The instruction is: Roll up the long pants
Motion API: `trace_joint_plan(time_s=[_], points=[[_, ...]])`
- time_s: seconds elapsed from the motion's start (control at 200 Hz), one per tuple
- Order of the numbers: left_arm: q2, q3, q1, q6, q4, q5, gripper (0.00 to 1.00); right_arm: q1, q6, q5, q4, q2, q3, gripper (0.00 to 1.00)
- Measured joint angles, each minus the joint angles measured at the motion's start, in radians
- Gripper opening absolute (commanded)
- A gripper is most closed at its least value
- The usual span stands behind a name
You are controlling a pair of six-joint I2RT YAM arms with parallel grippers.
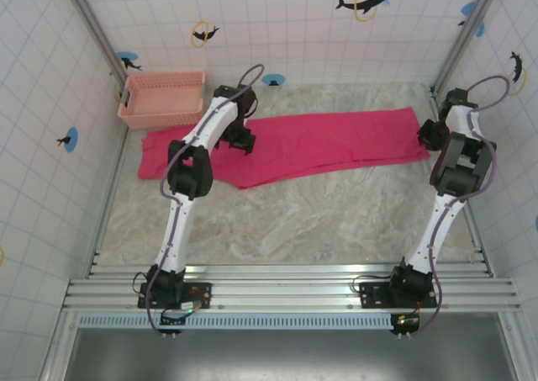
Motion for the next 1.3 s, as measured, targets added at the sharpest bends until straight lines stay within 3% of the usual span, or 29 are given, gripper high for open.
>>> trace_joint_plan(time_s=[0.035, 0.305, 0.671, 1.071, 1.296], points=[[0.001, 0.000, -0.003, -0.006, 0.000, 0.006, 0.97, 0.000, 0.002, -0.011, 0.002, 0.000, 0.001, 0.00], [0.035, 0.000, -0.024, -0.045, 0.001, 0.067, 0.97, -0.009, -0.008, -0.069, 0.035, -0.027, -0.042, 0.00], [0.056, 0.008, -0.042, -0.106, -0.007, 0.140, 0.97, -0.017, -0.049, -0.204, 0.063, -0.262, -0.183, 0.00], [0.065, 0.018, -0.197, -0.205, 0.016, 0.252, 0.97, -0.090, -0.024, -0.357, 0.144, -0.477, -0.326, 0.00], [0.083, 0.069, -0.277, -0.325, 0.087, 0.383, 0.97, -0.002, 0.032, -0.397, 0.180, -0.649, -0.414, 0.00]])
